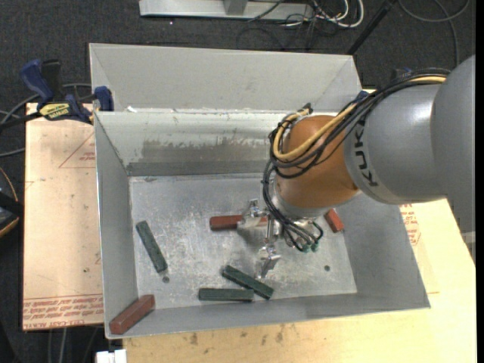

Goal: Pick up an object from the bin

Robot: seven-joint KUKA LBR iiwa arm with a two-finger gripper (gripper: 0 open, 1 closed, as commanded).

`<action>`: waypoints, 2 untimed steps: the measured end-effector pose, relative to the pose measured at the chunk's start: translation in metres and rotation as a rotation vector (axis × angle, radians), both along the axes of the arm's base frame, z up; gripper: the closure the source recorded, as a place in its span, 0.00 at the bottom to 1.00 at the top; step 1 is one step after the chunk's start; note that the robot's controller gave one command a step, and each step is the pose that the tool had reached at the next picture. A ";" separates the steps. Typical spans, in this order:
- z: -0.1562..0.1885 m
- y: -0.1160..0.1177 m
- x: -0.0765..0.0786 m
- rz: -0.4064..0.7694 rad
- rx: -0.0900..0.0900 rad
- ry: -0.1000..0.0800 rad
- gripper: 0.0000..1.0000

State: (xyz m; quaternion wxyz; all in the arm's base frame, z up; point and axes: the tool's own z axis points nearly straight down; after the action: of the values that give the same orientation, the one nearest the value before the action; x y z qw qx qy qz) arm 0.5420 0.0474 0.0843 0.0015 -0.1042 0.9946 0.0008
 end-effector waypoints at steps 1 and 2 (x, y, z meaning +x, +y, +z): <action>-0.003 0.008 -0.014 -0.065 0.000 -0.013 0.00; -0.007 0.035 -0.029 -0.148 -0.002 -0.019 0.00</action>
Offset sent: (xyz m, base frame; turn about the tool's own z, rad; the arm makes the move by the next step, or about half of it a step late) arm -0.0399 0.0430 -0.0143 0.1458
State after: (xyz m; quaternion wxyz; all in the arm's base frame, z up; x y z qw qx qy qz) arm 0.5130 0.0821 0.0778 0.0111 -0.0306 0.9995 -0.0013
